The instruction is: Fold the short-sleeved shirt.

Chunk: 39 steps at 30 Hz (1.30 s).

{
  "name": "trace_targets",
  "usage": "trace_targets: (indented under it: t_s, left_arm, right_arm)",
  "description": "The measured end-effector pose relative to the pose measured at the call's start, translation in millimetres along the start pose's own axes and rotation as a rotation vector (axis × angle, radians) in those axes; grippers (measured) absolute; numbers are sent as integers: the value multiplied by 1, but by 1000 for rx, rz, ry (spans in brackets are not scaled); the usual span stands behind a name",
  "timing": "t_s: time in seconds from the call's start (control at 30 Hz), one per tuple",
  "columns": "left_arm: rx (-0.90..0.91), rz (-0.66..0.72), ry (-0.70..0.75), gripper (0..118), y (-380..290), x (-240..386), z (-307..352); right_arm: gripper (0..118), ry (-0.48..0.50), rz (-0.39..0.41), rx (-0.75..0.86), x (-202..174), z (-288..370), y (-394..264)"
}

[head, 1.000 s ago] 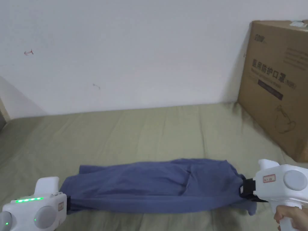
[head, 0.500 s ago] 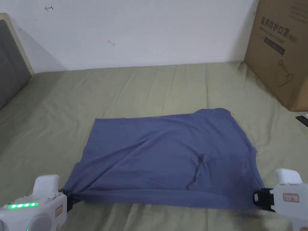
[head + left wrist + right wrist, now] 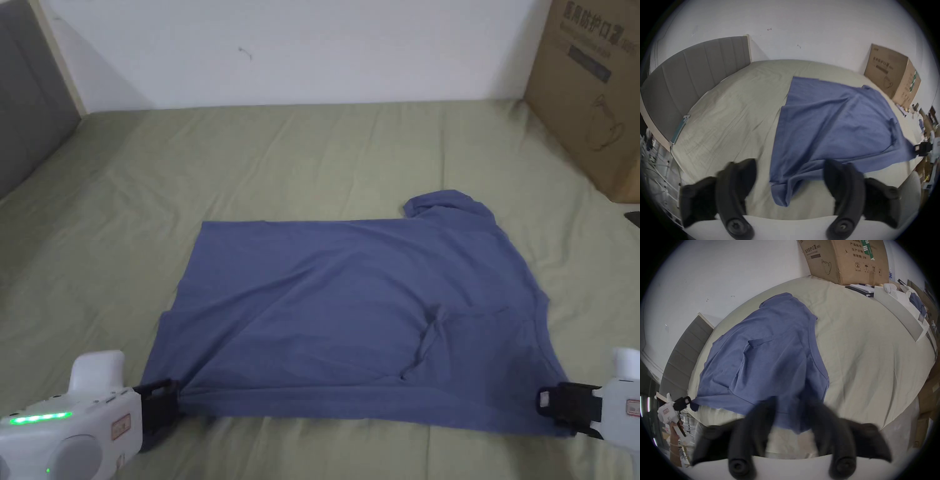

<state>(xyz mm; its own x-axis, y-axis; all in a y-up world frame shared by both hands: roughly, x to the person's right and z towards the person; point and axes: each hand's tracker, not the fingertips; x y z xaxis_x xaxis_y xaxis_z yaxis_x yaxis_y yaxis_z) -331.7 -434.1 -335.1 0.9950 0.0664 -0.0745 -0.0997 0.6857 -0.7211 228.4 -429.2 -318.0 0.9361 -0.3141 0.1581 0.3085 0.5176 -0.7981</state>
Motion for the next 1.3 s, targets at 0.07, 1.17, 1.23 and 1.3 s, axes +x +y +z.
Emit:
trace_targets:
  t_s: [0.07, 1.17, 1.23, 1.3]
  left_arm:
    - [63, 9, -47, 99, 0, -1, 15]
    - [-165, -146, 34, 4, -15, 16, -22]
    - [-159, -133, 35, 4, -13, 14, -20]
    - [-176, -109, 21, 4, -11, 10, -20]
  right_arm:
    - [102, 2, 26, 10, -2, 6, -2]
    - [39, -54, 101, 29, -32, 28, -53]
    - [107, -70, 89, 5, -27, 23, -50]
    - [115, -85, 75, -5, -24, 18, -47]
